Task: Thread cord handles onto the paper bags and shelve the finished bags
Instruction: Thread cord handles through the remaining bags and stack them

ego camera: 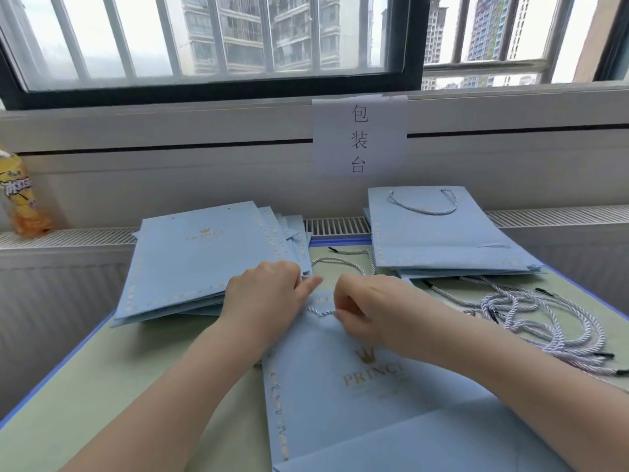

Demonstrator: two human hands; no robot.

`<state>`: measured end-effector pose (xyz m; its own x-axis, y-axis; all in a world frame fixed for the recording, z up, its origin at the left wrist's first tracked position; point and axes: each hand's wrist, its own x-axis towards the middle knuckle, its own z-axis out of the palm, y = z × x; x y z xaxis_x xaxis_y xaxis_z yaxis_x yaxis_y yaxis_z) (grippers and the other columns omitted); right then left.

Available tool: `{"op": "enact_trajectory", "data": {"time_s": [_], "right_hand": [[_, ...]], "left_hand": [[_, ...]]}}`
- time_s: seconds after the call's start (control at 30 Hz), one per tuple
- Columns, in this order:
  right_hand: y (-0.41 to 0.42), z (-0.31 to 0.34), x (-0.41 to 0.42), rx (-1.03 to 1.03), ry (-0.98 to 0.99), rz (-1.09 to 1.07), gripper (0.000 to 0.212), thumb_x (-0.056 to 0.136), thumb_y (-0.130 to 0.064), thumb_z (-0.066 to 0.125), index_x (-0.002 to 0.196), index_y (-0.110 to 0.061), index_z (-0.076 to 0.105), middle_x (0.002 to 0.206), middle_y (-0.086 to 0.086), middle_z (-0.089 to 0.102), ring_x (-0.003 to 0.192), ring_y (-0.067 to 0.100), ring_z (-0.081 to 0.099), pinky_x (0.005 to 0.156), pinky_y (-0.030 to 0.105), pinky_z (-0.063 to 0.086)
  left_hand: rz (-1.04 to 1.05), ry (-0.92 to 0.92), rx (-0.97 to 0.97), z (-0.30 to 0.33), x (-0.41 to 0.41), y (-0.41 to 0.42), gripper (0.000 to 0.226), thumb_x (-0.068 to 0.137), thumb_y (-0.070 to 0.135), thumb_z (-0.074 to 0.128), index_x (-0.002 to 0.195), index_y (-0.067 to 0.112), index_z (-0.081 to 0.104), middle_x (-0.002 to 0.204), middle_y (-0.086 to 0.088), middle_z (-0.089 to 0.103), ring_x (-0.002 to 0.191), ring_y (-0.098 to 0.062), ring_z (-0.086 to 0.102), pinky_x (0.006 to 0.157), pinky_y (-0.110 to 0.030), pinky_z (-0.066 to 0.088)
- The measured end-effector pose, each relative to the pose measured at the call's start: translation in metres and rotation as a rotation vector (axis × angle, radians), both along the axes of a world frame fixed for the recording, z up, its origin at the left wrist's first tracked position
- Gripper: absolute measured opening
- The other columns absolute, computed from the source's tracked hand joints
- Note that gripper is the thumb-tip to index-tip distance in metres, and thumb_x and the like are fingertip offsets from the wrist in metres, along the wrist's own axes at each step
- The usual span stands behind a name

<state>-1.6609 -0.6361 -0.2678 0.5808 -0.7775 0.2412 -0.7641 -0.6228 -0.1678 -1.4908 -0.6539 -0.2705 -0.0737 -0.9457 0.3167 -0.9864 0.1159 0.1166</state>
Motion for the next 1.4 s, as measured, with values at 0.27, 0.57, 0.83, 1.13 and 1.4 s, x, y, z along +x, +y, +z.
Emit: {"op": "enact_trajectory", "data": {"time_s": [0.27, 0.57, 0.83, 1.13, 1.4], "right_hand": [[-0.015, 0.008, -0.015, -0.003, -0.873, -0.072, 0.014, 0.092, -0.011, 0.057, 0.081, -0.019, 0.056, 0.062, 0.001, 0.057, 0.058, 0.015, 0.051, 0.06, 0.034, 0.046], [-0.018, 0.022, -0.023, -0.139, -1.198, -0.1, 0.02, 0.096, -0.007, 0.051, 0.083, -0.02, 0.058, 0.066, -0.006, 0.057, 0.059, 0.0, 0.052, 0.064, 0.012, 0.042], [-0.014, 0.016, -0.015, -0.133, -0.888, 0.0, 0.02, 0.096, -0.006, 0.05, 0.096, -0.02, 0.063, 0.077, -0.008, 0.065, 0.076, 0.008, 0.061, 0.07, 0.019, 0.047], [-0.029, -0.004, -0.034, -0.403, -0.009, -0.263, 0.025, 0.098, -0.029, 0.047, 0.083, -0.014, 0.06, 0.084, 0.0, 0.052, 0.081, 0.026, 0.05, 0.068, 0.032, 0.027], [-0.024, 0.012, -0.036, -0.3, -0.452, -0.374, 0.028, 0.1, -0.023, 0.04, 0.089, -0.009, 0.062, 0.061, -0.002, 0.051, 0.066, 0.027, 0.048, 0.061, 0.037, 0.04]], "left_hand": [[0.009, -0.071, 0.064, 0.003, -0.003, 0.004, 0.044, 0.093, 0.061, 0.031, 0.073, 0.023, 0.039, 0.082, 0.004, 0.049, 0.079, -0.021, 0.048, 0.068, -0.031, 0.033], [-0.089, 0.09, -0.017, 0.006, -0.005, 0.007, 0.052, 0.09, 0.065, 0.029, 0.075, 0.019, 0.047, 0.077, 0.004, 0.054, 0.075, -0.019, 0.049, 0.062, -0.031, 0.034], [-0.656, 0.843, -0.063, 0.016, -0.024, 0.021, 0.01, 0.089, 0.017, 0.06, 0.082, 0.016, 0.067, 0.057, 0.01, 0.06, 0.056, -0.004, 0.057, 0.064, -0.016, 0.046], [-0.559, 1.021, 0.001, 0.021, -0.016, 0.021, 0.017, 0.096, 0.012, 0.05, 0.088, 0.008, 0.065, 0.037, 0.001, 0.046, 0.032, -0.012, 0.037, 0.04, -0.019, 0.036], [-0.46, 0.538, 0.025, -0.015, -0.021, 0.007, 0.038, 0.085, 0.023, 0.069, 0.121, 0.017, 0.058, 0.097, 0.009, 0.061, 0.084, -0.002, 0.054, 0.074, -0.006, 0.039]]}}
